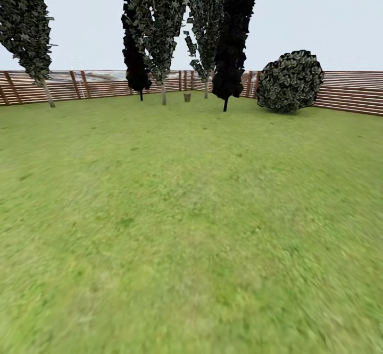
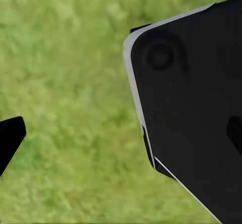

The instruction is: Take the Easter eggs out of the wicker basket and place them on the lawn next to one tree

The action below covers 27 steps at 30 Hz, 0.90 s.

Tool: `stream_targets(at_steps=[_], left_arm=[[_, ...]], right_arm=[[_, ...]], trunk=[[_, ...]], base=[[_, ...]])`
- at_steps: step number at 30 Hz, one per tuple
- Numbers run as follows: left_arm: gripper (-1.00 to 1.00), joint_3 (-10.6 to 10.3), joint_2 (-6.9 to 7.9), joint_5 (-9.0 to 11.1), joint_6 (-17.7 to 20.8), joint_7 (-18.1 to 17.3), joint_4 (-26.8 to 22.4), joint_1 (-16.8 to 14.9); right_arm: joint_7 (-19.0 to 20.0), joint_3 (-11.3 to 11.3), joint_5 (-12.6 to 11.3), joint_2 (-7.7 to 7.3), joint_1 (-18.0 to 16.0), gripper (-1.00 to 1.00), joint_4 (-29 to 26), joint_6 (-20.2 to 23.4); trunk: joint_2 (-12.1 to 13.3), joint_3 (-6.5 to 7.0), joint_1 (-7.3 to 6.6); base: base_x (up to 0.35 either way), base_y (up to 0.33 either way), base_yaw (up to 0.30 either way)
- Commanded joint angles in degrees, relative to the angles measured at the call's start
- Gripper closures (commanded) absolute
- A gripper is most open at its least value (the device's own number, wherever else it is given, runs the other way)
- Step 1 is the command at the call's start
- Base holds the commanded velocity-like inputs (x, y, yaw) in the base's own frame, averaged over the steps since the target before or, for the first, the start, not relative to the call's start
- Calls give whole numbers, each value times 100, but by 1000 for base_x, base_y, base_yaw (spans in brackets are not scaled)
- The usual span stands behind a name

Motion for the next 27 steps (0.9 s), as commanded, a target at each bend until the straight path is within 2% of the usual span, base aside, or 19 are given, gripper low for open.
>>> stream_targets(at_steps=[1, 27], left_arm=[[-100, -44, 1, -39, -16, 44, -1, 0], [-100, -44, 1, -40, -16, 44, -1, 0]], right_arm=[[-2, -38, -24, 1, -3, -100, 11, -38], [-2, -38, -24, 1, -3, -100, 5, -38]], trunk=[[-3, -4, 5], [-3, -4, 5]], base=[[340, 0, 0], [340, 0, 0]])
